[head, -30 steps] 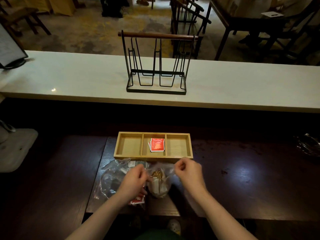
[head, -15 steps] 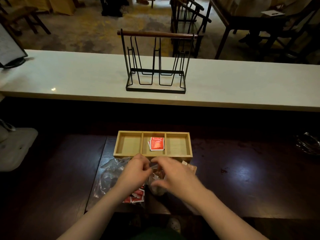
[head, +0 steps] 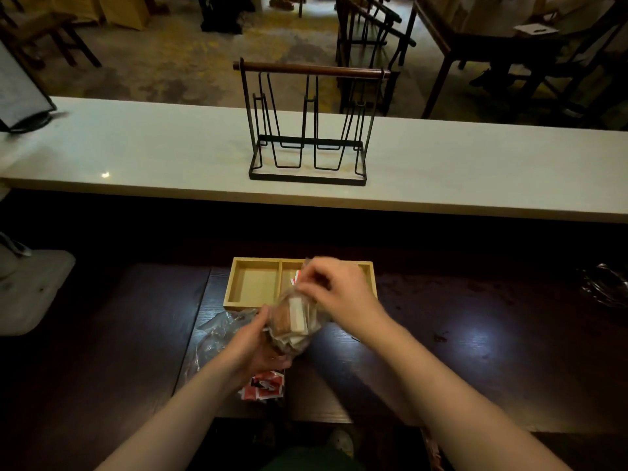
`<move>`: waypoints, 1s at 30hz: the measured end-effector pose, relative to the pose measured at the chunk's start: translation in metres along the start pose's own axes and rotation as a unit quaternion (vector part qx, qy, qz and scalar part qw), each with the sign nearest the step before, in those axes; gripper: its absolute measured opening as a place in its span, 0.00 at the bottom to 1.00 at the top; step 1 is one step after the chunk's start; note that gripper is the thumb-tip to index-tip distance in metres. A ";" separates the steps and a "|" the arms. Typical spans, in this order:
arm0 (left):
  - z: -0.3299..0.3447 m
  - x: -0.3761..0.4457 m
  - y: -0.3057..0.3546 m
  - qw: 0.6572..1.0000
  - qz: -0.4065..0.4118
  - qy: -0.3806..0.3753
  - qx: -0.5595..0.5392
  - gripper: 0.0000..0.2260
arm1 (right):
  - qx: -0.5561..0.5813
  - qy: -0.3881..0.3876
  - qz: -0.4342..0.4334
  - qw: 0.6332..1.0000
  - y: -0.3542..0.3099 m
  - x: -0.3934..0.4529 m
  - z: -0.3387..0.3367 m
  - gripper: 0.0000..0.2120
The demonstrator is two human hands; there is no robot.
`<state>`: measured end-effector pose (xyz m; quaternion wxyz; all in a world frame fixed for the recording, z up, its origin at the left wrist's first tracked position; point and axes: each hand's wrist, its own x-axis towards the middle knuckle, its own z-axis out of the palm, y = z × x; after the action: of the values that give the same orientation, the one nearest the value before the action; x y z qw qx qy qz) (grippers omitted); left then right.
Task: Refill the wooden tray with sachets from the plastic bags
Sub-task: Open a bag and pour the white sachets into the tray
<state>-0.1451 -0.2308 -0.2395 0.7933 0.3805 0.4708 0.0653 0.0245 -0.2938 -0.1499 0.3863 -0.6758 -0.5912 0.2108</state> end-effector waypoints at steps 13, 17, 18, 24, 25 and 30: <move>-0.008 0.011 0.072 0.838 0.325 0.287 0.331 0.16 | 0.063 -0.020 0.116 0.991 0.035 0.042 -0.052 0.06; -0.002 0.013 0.092 0.787 0.384 0.310 0.370 0.14 | 0.054 0.024 0.151 0.987 0.057 0.042 -0.052 0.07; 0.000 0.014 0.095 0.779 0.389 0.311 0.380 0.14 | 0.044 0.032 0.156 0.986 0.062 0.040 -0.052 0.07; 0.013 0.023 0.102 0.767 0.395 0.311 0.398 0.14 | 0.021 0.075 0.180 0.981 0.083 0.033 -0.052 0.06; 0.014 0.024 0.102 0.767 0.397 0.309 0.398 0.14 | 0.020 0.079 0.184 0.980 0.086 0.031 -0.052 0.06; 0.021 0.023 0.107 0.767 0.405 0.314 0.387 0.13 | 0.022 0.091 0.195 0.976 0.098 0.027 -0.051 0.03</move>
<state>-0.0888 -0.1563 -0.1795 0.2868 0.7688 0.4811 0.3085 0.1303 -0.2815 -0.1898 0.4045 -0.7857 -0.4059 0.2329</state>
